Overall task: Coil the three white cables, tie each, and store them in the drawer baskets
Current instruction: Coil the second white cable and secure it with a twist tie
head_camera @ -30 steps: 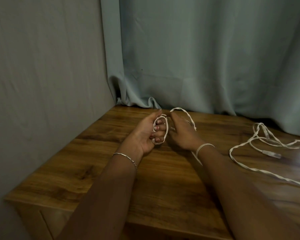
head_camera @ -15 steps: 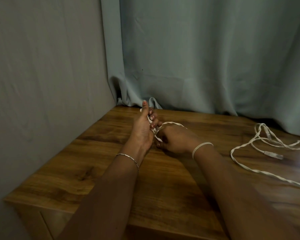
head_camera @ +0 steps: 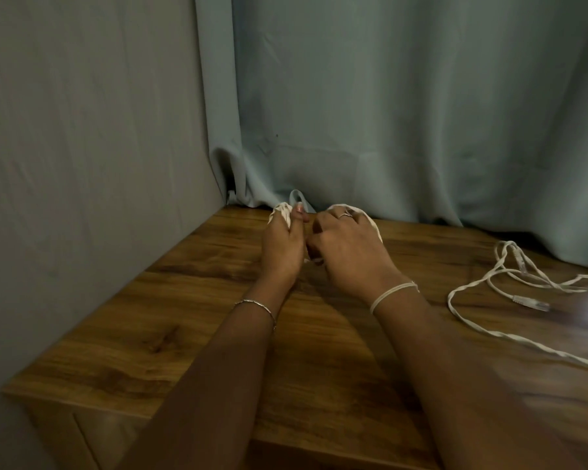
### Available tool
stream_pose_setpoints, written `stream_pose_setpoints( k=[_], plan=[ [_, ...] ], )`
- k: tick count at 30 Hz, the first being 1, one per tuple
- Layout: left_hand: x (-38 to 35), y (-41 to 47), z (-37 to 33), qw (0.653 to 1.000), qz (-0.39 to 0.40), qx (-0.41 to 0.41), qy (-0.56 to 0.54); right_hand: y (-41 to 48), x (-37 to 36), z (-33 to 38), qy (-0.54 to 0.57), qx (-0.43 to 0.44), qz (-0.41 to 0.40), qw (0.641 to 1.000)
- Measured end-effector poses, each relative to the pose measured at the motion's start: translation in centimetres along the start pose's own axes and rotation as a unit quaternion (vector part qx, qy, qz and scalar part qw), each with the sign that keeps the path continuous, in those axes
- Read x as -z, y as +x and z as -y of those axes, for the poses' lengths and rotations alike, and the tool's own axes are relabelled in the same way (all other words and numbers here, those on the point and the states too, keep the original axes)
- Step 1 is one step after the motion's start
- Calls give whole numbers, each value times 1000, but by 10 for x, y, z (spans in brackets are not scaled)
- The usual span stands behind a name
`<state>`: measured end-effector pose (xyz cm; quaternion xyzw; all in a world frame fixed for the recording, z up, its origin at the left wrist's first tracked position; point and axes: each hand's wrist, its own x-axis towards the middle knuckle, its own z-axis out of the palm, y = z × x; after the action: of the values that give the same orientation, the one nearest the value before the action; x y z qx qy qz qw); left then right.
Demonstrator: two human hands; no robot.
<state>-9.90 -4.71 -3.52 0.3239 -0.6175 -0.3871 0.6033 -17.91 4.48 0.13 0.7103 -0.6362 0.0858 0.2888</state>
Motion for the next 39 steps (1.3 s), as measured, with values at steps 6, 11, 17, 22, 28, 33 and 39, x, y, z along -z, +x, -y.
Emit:
stream_pose_setpoints(
  k=[6, 11, 17, 22, 28, 33, 39],
  plan=[
    [4, 2, 6, 990, 49, 38, 124, 4, -6, -1, 23, -10, -109, 994],
    [3, -8, 1, 962, 219, 154, 52, 4, -13, -11, 38, -24, -101, 994],
    [3, -15, -13, 934, 261, 243, -10, -1, -26, -25, 46, -51, -92, 993],
    [11, -14, -14, 882, 362, 289, -80, 3, -35, -35, 256, -39, -57, 964],
    [20, -12, -16, 835, 421, 324, -144, 4, -32, -41, 500, -171, -47, 848],
    [25, -9, -19, 797, 411, 343, -278, 6, -30, -47, 563, -274, 4, 779],
    [25, -4, -18, 771, 333, 336, -426, 7, -33, -49, 527, -311, 32, 790]
  ],
)
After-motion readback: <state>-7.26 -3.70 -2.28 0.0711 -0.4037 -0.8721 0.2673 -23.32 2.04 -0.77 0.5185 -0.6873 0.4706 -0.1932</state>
